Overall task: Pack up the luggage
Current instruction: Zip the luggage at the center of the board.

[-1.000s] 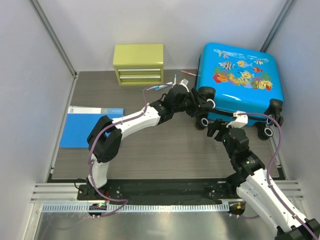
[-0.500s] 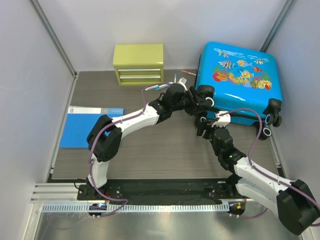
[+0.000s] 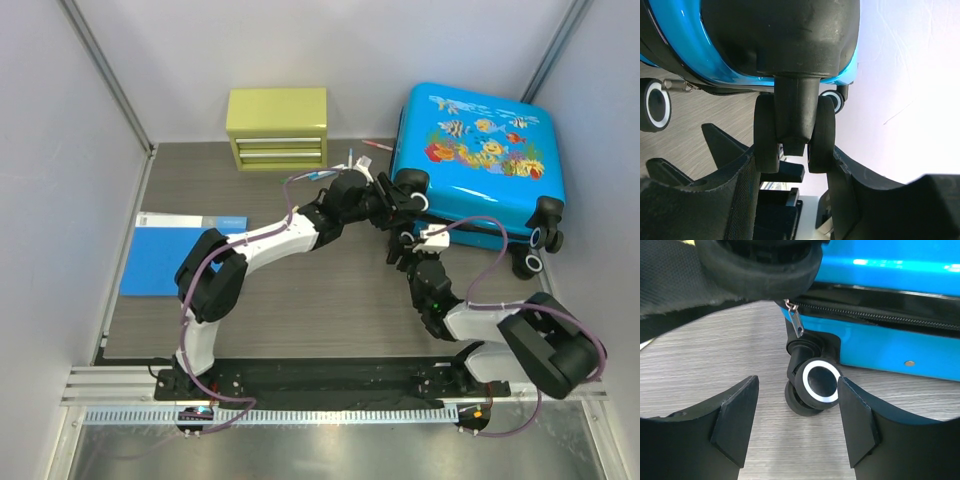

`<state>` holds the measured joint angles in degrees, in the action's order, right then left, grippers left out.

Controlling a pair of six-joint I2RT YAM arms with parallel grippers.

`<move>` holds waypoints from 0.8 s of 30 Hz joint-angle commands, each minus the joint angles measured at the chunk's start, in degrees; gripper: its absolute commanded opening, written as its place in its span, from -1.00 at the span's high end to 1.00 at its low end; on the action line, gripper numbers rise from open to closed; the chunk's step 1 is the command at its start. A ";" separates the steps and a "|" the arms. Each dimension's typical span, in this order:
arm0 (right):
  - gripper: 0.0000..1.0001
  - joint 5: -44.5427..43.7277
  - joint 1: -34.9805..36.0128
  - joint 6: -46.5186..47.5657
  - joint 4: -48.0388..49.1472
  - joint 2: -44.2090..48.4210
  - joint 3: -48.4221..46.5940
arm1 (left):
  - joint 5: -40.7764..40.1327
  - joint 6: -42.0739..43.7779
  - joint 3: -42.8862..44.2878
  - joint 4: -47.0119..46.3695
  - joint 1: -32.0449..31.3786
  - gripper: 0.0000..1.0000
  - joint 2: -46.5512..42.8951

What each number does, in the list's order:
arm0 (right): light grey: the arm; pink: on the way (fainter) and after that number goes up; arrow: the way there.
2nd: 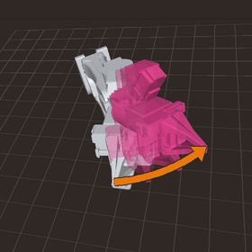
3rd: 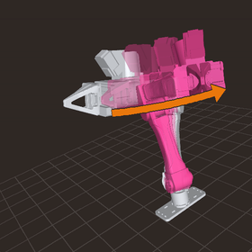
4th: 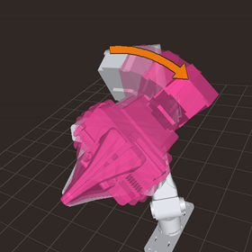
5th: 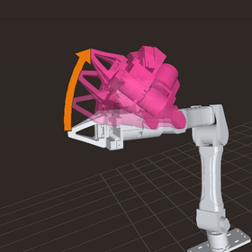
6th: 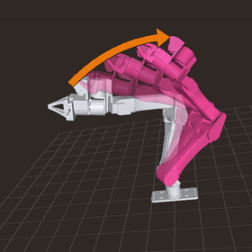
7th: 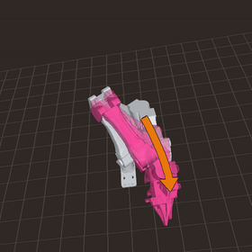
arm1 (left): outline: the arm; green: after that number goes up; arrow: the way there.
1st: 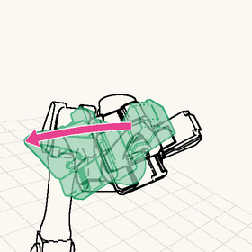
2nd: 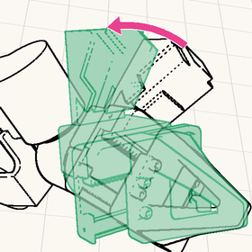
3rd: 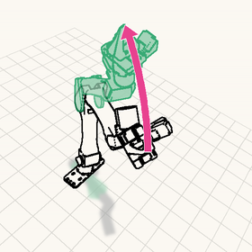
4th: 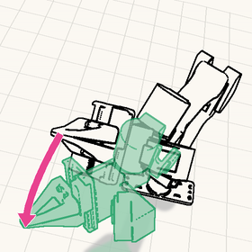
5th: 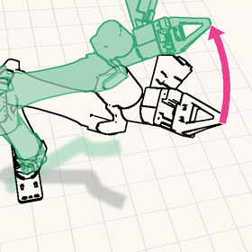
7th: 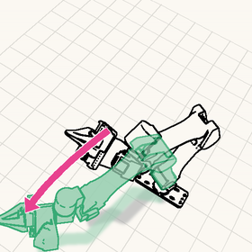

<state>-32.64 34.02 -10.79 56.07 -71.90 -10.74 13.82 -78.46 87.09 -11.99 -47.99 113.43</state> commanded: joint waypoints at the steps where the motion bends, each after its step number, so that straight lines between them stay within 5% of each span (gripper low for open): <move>1: -0.36 -2.96 0.34 2.69 17.38 -6.73 -2.09 | -0.20 -2.58 6.51 -14.82 0.70 1.00 -0.49; 10: -0.30 -3.65 0.34 9.90 38.92 -20.99 -4.20 | -0.20 -1.44 6.43 -18.24 0.53 0.99 0.57; 24: -0.24 -0.58 -2.73 10.52 39.64 -14.76 -1.91 | -0.46 0.67 2.03 -21.94 -0.70 1.00 -1.37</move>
<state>-33.52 31.92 -0.82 71.77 -90.08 -12.95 15.40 -77.62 86.83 -17.12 -48.27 115.35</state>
